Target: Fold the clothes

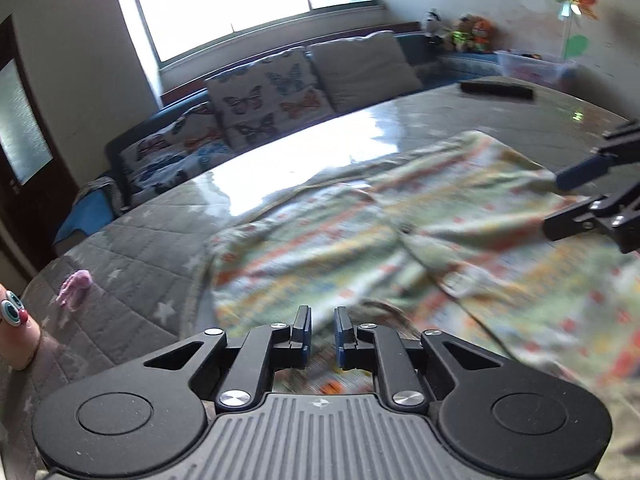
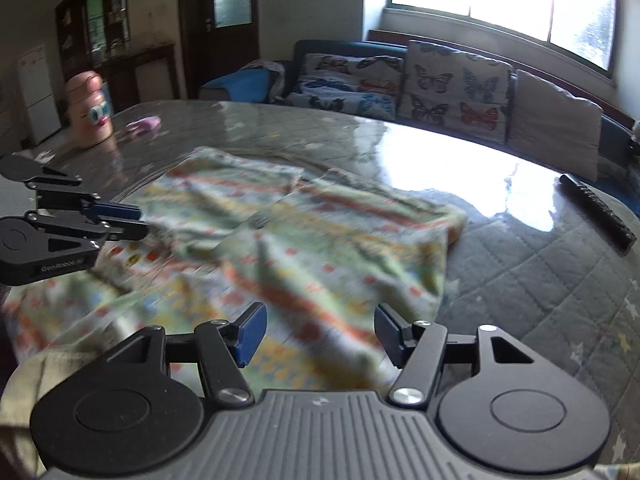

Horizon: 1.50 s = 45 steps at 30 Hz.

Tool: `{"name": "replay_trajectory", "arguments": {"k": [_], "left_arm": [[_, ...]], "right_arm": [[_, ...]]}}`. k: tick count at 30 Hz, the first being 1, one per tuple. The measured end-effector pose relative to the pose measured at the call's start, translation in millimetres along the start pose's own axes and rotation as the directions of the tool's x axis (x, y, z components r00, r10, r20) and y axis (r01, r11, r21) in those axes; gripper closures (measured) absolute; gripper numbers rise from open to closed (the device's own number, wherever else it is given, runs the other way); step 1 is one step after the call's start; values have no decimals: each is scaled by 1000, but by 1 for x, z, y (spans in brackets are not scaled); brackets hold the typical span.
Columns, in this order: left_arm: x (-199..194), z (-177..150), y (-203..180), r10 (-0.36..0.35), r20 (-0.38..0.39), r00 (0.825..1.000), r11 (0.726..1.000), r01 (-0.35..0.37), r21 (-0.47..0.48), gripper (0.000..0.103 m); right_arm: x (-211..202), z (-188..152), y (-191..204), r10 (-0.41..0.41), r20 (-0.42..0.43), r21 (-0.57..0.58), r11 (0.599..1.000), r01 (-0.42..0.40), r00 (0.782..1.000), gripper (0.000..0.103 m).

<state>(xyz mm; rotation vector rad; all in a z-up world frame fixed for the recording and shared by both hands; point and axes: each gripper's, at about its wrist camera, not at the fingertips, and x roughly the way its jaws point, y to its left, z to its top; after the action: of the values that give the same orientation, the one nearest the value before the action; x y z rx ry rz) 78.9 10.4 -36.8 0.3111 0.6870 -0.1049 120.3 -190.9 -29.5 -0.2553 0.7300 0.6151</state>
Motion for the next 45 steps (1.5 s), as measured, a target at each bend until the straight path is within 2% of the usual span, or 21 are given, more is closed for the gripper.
{"name": "replay_trajectory", "arguments": {"k": [6,10,15,18,20,23,26,30,32,34,35,37,43,45], "left_arm": [[-26,-22,-28,-62,5,998,997,62,34,87],[-44,-36,-39,-94,23,995,995,93,34,88],[-62,-47,-54,-116,53,992,993,114,42,89],[-68,-52,-56,-121,62,991,992,120,29,89],[-71,-55,-54,-121,63,991,993,120,11,89],[-75,-59,-49,-117,63,991,993,118,-17,82],[-79,-63,-44,-108,63,992,993,110,-31,79],[-83,-64,-40,-101,76,992,993,105,-50,78],[-86,-64,-38,-97,82,992,993,102,-59,78],[-86,-64,-36,-98,83,992,992,103,-67,78],[-85,-64,-35,-97,82,992,992,103,-67,78],[-84,-64,-34,-99,82,992,992,104,-70,78],[-82,-61,-37,-152,94,984,985,159,-72,80],[-79,-61,-44,-163,88,983,984,168,-61,81]], "right_arm": [[-22,-26,27,37,-37,-70,997,-39,999,41],[-41,-46,33,32,-49,-92,995,-36,998,36],[-58,-60,31,12,-54,-71,997,-16,998,35],[-69,-57,33,2,-26,-56,998,-3,1000,36],[-75,-53,42,40,-10,-62,997,-40,999,37],[-83,-48,55,97,14,-73,993,-95,995,39],[-86,-46,74,171,20,-94,981,-169,985,44],[-75,-51,97,247,-17,-111,963,-247,969,53],[-69,-54,104,256,-33,-119,959,-258,966,61],[-63,-57,109,251,-48,-119,959,-255,967,81],[-64,-57,108,248,-45,-112,961,-252,968,83],[-67,-57,104,249,-32,-91,964,-251,968,97],[-102,-44,63,266,87,84,958,-273,960,100],[-108,-42,56,268,105,108,954,-278,958,100]]}}
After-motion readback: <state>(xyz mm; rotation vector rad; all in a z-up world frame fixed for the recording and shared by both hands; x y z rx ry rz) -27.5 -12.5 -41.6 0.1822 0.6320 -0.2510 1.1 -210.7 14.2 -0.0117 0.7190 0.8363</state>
